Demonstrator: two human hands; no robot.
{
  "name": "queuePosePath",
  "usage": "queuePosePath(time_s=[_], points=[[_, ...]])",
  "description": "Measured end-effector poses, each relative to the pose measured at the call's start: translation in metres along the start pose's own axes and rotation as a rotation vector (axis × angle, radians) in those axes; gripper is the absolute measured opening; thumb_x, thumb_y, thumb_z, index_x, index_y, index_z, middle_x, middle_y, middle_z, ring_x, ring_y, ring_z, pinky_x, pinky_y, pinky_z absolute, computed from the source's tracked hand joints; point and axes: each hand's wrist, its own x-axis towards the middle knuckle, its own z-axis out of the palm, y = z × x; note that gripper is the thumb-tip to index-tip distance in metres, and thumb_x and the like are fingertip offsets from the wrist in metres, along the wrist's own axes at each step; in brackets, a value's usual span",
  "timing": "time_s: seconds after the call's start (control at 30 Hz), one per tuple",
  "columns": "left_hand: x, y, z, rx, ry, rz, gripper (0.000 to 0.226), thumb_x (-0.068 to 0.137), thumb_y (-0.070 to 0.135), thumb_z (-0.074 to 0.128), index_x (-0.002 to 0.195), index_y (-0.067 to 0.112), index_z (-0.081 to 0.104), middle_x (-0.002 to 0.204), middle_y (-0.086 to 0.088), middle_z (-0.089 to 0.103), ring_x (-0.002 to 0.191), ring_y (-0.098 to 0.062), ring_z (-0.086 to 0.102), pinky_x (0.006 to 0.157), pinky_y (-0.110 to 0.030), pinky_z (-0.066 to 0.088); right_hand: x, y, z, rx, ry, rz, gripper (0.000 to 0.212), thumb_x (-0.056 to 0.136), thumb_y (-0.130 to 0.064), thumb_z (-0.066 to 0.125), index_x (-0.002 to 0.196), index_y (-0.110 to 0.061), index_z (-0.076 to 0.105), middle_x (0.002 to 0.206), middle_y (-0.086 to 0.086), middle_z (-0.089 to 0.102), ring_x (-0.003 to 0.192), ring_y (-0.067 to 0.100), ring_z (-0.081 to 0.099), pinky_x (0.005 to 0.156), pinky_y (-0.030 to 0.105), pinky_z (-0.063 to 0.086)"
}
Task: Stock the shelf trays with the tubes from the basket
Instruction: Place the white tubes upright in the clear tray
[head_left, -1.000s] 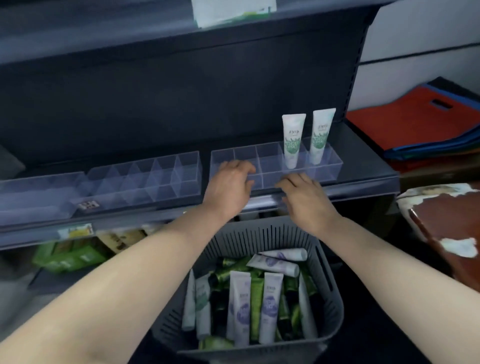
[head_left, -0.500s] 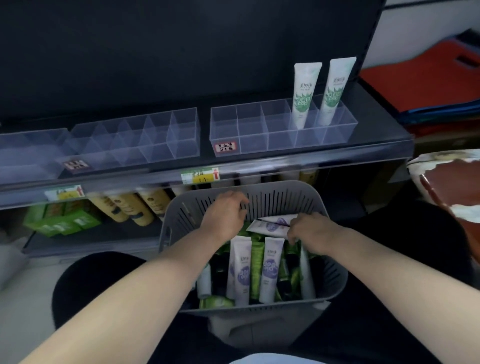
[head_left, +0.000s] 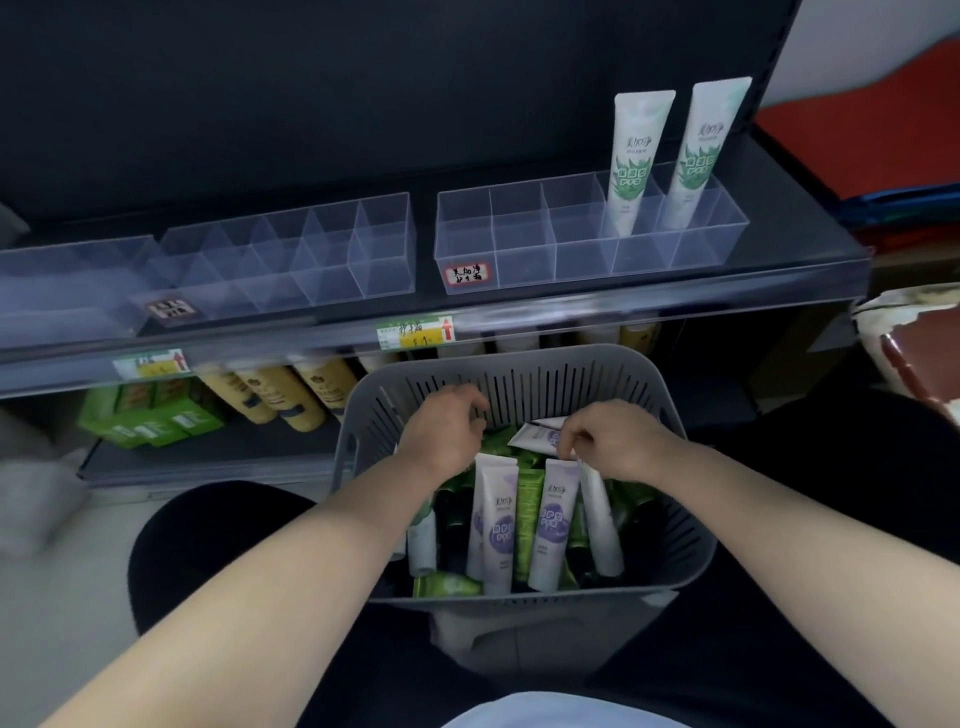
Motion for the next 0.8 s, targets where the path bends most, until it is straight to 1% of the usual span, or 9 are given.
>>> queuePosePath(time_s=[0.03,0.13,0.2,0.27,0.4,0.53,0.63,0.73,0.8], points=[[0.0,-0.001,0.0,-0.006,0.003,-0.01,0.025,0.094,0.016,0.054,0.117,0.014,0.061,0.123,-0.006,0.058,0.11,-0.021,0.055,0.092,-0.03,0.046,0.002,-0.002,-0.002,0.027,-0.024,0.023,0.029,0.095,-0.014,0.046,0.102,-0.024,0.072,0.106,-0.008,0.063,0.098,0.013,0.06,0.076,0.017,0.041],[-0.001,-0.006,0.001,-0.007,-0.009,-0.051,0.025,0.093,0.014,0.053,0.117,0.013,0.062,0.122,-0.008,0.059,0.11,-0.023,0.056,0.093,-0.031,0.047,0.009,-0.001,-0.001,0.121,-0.19,0.104,0.027,0.095,-0.007,0.046,0.105,-0.013,0.07,0.101,0.007,0.065,0.09,0.024,0.066,0.076,0.029,0.055],[-0.003,-0.011,0.004,-0.015,-0.031,-0.09,0.026,0.093,0.013,0.053,0.117,0.013,0.062,0.122,-0.009,0.059,0.108,-0.024,0.057,0.092,-0.032,0.048,0.007,-0.001,0.005,0.099,-0.302,0.076,0.025,0.095,-0.006,0.047,0.113,-0.007,0.066,0.112,0.014,0.063,0.1,0.029,0.063,0.078,0.027,0.051],[-0.005,-0.015,0.007,-0.027,-0.05,-0.121,0.025,0.093,0.012,0.052,0.116,0.013,0.063,0.123,-0.01,0.058,0.108,-0.025,0.057,0.092,-0.033,0.049,0.006,0.002,0.011,0.0,-0.375,0.048,0.032,0.096,-0.008,0.046,0.125,-0.014,0.059,0.128,0.008,0.054,0.112,0.025,0.055,0.085,0.021,0.043],[-0.008,-0.023,0.011,-0.036,-0.065,-0.155,0.025,0.094,0.01,0.05,0.115,0.012,0.063,0.125,-0.011,0.058,0.11,-0.026,0.057,0.094,-0.034,0.048,0.006,0.012,0.028,-0.074,-0.333,-0.028,0.052,0.09,-0.002,0.049,0.135,-0.028,0.046,0.134,0.002,0.039,0.121,0.021,0.043,0.101,0.027,0.038],[-0.008,-0.026,0.013,-0.034,-0.07,-0.179,0.025,0.093,0.011,0.052,0.115,0.013,0.063,0.124,-0.01,0.058,0.109,-0.025,0.058,0.094,-0.035,0.049,0.009,0.015,0.037,-0.076,-0.321,-0.083,0.054,0.084,-0.015,0.066,0.132,-0.031,0.048,0.129,0.001,0.041,0.122,0.019,0.039,0.101,0.029,0.036],[-0.008,-0.026,0.016,-0.027,-0.073,-0.174,0.025,0.093,0.011,0.051,0.116,0.013,0.063,0.124,-0.011,0.057,0.11,-0.025,0.057,0.095,-0.034,0.048,0.009,0.013,0.042,-0.103,-0.304,-0.113,0.053,0.08,-0.025,0.072,0.129,-0.03,0.051,0.128,-0.001,0.045,0.121,0.018,0.039,0.099,0.031,0.037],[-0.01,-0.026,0.018,-0.025,-0.065,-0.173,0.026,0.094,0.009,0.05,0.117,0.011,0.062,0.125,-0.012,0.057,0.11,-0.026,0.057,0.093,-0.031,0.047,0.011,0.013,0.049,-0.048,-0.294,-0.111,0.042,0.077,-0.025,0.075,0.116,-0.028,0.059,0.12,-0.003,0.051,0.111,0.015,0.046,0.085,0.025,0.038],[-0.012,-0.028,0.018,-0.026,-0.047,-0.199,0.028,0.094,0.007,0.049,0.119,0.009,0.061,0.127,-0.013,0.056,0.111,-0.027,0.056,0.092,-0.03,0.047,0.01,0.014,0.048,-0.002,-0.307,-0.094,0.029,0.078,-0.024,0.075,0.103,-0.027,0.061,0.114,-0.003,0.056,0.103,0.013,0.05,0.08,0.025,0.042]])
